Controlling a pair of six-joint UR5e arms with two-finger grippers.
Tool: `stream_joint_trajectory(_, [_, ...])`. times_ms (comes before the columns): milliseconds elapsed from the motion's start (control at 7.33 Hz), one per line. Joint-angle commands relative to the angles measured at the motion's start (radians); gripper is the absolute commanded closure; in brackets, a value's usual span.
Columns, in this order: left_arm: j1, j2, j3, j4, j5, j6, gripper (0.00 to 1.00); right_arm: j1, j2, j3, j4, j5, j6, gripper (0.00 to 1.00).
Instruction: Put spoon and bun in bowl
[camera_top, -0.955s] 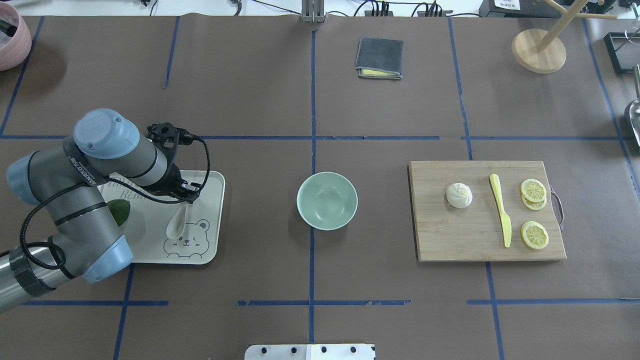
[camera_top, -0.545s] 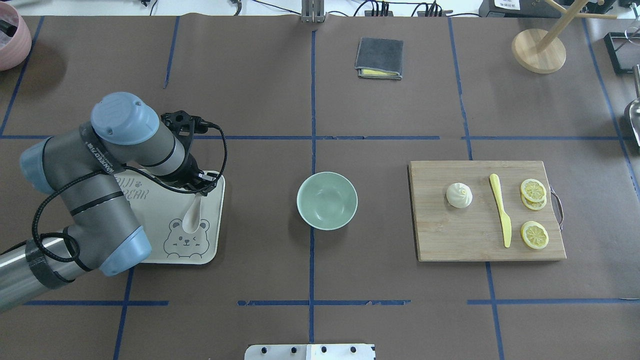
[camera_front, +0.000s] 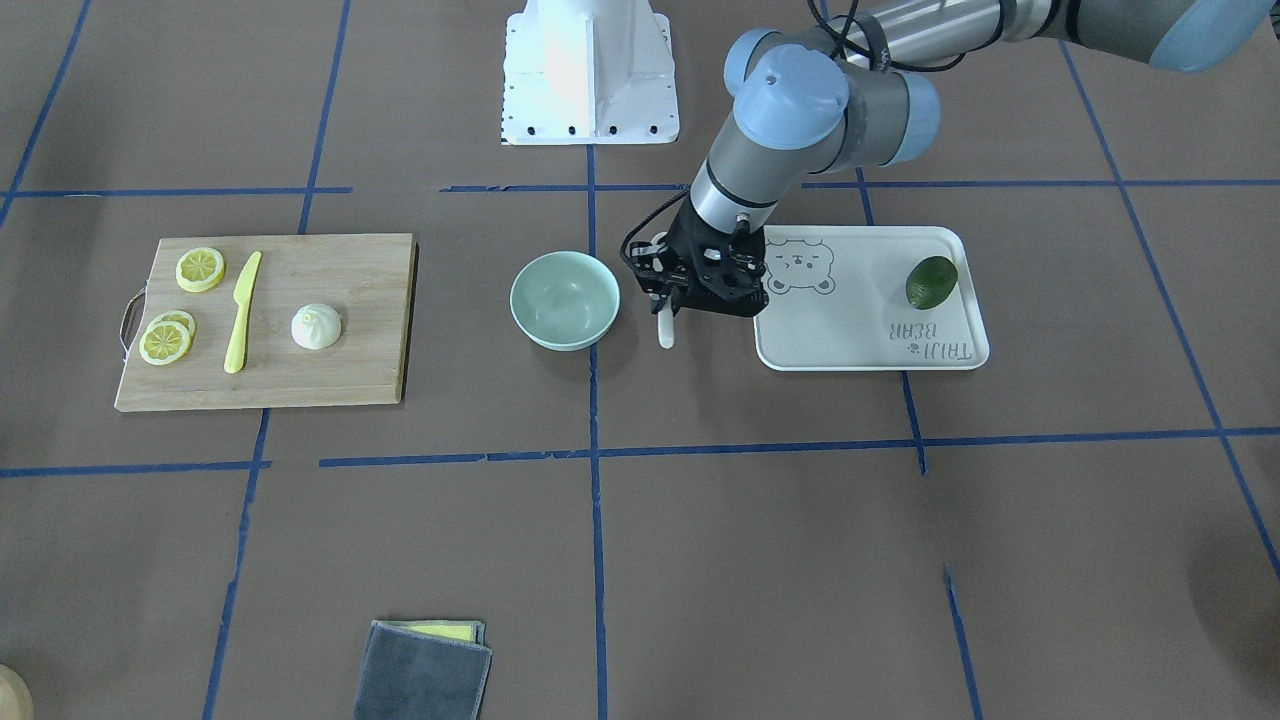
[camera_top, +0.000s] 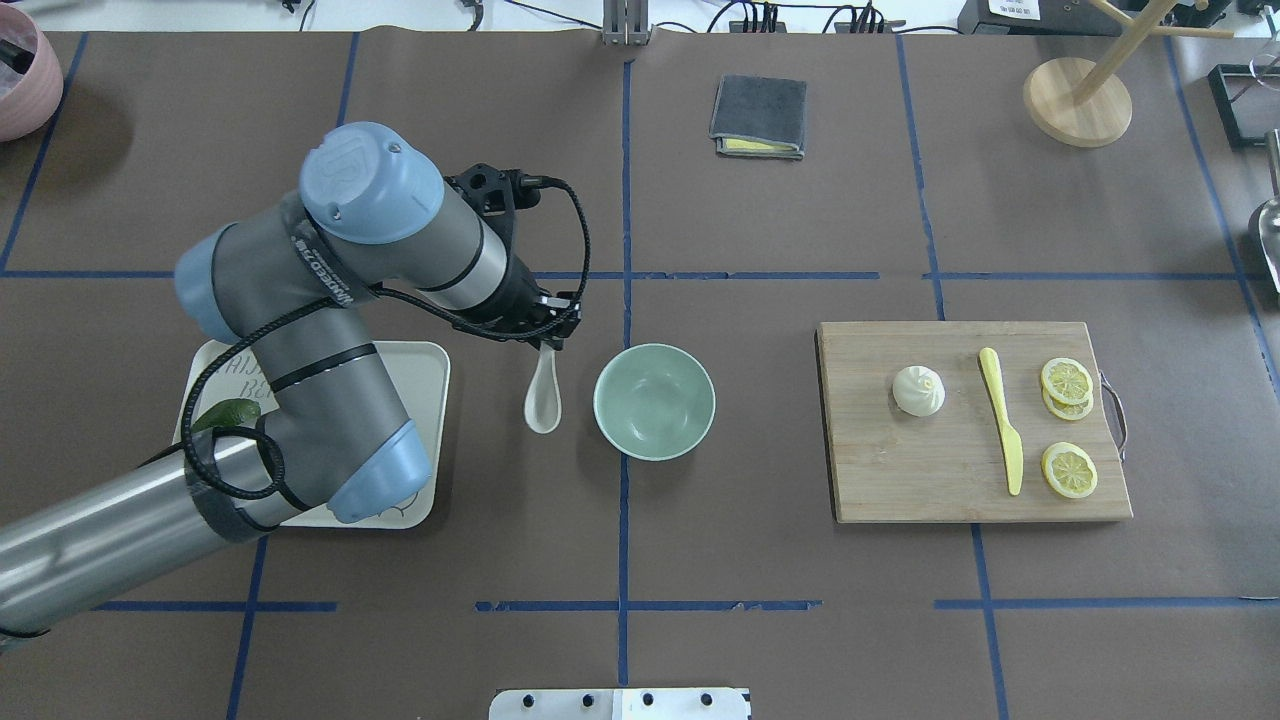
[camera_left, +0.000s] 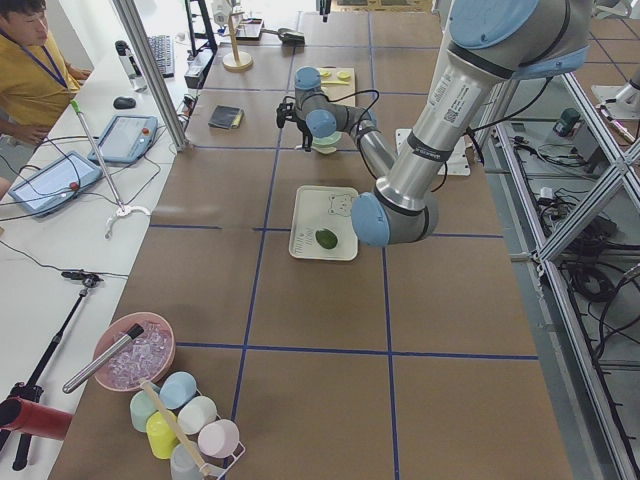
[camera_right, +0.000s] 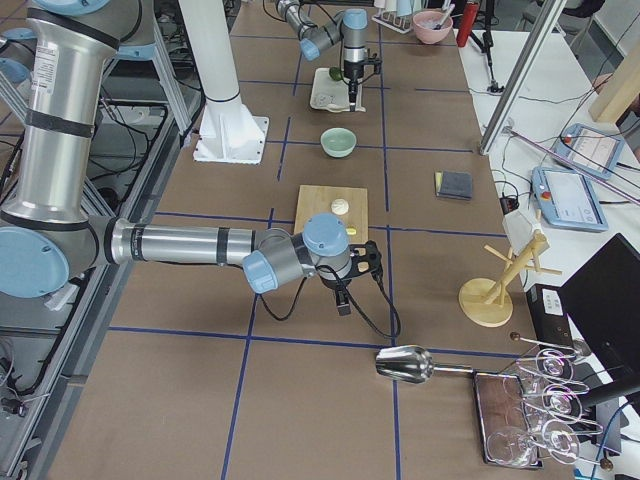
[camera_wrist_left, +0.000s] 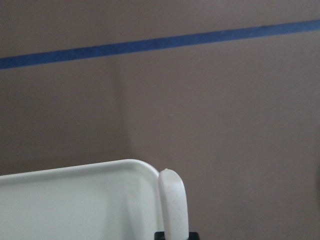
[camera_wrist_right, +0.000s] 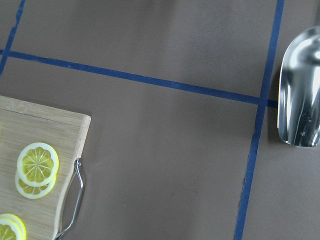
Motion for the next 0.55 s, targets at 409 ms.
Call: stream_joint_trajectory(409, [0.068, -0.101, 0.141, -0.187, 0.161, -0.07, 1.0, -0.001, 0.002, 0.0, 0.002, 0.018, 0.0, 0.0])
